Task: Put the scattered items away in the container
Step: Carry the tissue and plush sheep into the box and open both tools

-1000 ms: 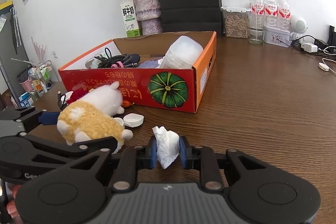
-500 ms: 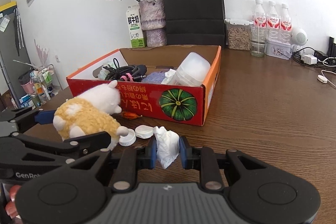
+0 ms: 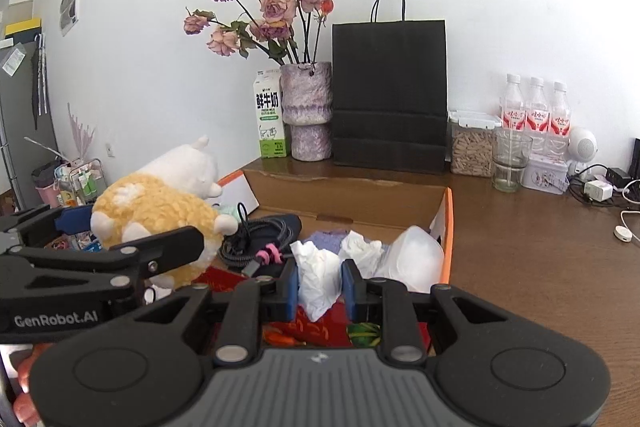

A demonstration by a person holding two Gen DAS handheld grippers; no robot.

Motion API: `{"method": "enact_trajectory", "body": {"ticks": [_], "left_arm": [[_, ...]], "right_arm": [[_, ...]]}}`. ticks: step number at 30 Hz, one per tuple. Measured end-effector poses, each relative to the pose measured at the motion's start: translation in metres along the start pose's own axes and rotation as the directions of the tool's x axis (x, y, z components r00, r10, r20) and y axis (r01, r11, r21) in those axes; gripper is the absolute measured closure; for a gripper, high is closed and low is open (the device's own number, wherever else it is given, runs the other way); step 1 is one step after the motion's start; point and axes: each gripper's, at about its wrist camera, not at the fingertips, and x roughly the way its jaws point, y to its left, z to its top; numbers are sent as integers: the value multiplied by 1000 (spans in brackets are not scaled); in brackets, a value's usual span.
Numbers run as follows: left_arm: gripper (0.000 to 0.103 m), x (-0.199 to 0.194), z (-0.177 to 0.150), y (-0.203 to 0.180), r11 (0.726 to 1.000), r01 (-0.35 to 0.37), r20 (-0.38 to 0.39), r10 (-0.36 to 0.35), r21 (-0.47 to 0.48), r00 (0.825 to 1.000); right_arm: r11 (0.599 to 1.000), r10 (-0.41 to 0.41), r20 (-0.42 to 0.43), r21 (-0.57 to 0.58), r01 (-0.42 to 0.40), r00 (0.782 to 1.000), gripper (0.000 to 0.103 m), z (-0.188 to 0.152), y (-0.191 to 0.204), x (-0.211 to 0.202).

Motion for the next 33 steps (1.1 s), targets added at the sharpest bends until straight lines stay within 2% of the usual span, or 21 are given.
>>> {"method": "enact_trajectory", "body": {"ticks": [9, 14, 16, 17, 20, 28, 31, 33], "left_arm": [[8, 54, 21, 35, 999, 5, 46, -3, -36, 999], [8, 105, 21, 51, 996, 17, 39, -14, -83, 999], [8, 118, 15, 53, 997, 13, 4, -13, -76, 1000], [8, 122, 12, 54, 998, 7, -30, -9, -68, 1000], [8, 126, 5, 58, 997, 9, -56, -14, -75, 998], [8, 124, -1, 53, 999, -1, -40, 0, -41, 999], [4, 124, -3, 53, 999, -14, -29, 13, -45, 1000], [0, 123, -3, 56, 997, -53, -16, 52, -57, 999]], "right_arm": [[995, -53, 62, 86, 48, 997, 82, 35, 9, 62], [984, -94, 72, 156, 82, 993, 81, 39, 1, 108], [985, -100, 50, 148, 92, 994, 81, 34, -3, 117], [984, -103, 34, 153, 96, 994, 81, 30, -6, 121], [982, -108, -6, 157, 107, 994, 81, 24, -9, 131], [987, -108, 3, 118, 107, 994, 81, 16, 2, 129], [988, -117, 30, 110, 113, 993, 74, 16, 4, 123], [984, -148, 44, 111, 143, 988, 52, 15, 3, 120]]}}
